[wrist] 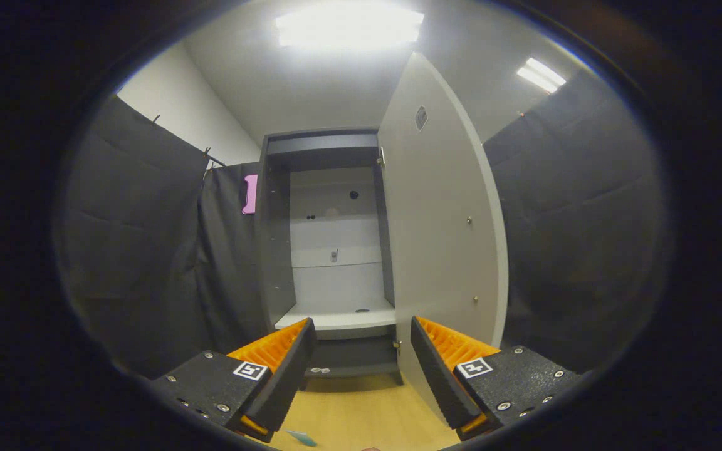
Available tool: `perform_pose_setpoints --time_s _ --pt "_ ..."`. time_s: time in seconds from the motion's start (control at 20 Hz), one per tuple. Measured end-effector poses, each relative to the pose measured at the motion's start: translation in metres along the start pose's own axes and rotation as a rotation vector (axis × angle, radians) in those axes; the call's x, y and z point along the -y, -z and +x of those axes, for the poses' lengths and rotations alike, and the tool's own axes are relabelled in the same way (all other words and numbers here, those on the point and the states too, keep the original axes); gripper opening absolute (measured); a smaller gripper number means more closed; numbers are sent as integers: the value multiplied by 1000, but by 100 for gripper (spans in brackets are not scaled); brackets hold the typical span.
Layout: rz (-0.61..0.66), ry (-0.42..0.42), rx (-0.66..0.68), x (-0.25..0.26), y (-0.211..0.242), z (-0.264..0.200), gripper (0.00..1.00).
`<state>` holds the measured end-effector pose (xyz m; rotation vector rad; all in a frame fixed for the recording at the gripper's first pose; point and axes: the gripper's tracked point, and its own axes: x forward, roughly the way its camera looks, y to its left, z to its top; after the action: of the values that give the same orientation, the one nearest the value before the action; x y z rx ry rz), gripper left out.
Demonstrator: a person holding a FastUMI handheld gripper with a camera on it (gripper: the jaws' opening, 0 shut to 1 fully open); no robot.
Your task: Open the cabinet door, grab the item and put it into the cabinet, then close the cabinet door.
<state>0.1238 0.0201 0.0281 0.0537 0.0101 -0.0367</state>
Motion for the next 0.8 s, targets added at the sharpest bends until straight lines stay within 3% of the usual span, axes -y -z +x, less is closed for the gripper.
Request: perform_pose_setpoints --time_s 0.8 --pt "33 -102 -122 -75 145 8 93"
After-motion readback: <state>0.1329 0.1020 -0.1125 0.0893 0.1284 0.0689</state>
